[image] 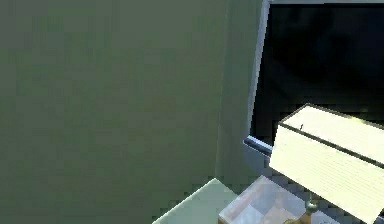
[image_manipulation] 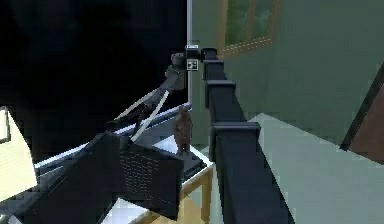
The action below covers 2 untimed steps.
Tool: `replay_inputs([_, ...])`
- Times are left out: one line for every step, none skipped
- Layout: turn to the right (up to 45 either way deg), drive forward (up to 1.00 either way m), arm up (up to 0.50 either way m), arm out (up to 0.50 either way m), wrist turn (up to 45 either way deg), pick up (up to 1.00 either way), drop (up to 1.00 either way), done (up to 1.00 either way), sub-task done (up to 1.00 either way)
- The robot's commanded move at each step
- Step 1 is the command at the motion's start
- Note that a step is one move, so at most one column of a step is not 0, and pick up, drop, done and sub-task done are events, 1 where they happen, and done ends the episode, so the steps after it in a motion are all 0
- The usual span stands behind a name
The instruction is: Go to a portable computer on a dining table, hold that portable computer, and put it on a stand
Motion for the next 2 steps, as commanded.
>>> replay_inputs([0.0, 0.00, 0.00, -0.10, 0.0, 0.00, 0.00, 0.00, 0.00])
replay_inputs([0.0, 0.00, 0.00, 0.00, 0.0, 0.00, 0.00, 1.00, 0.00])
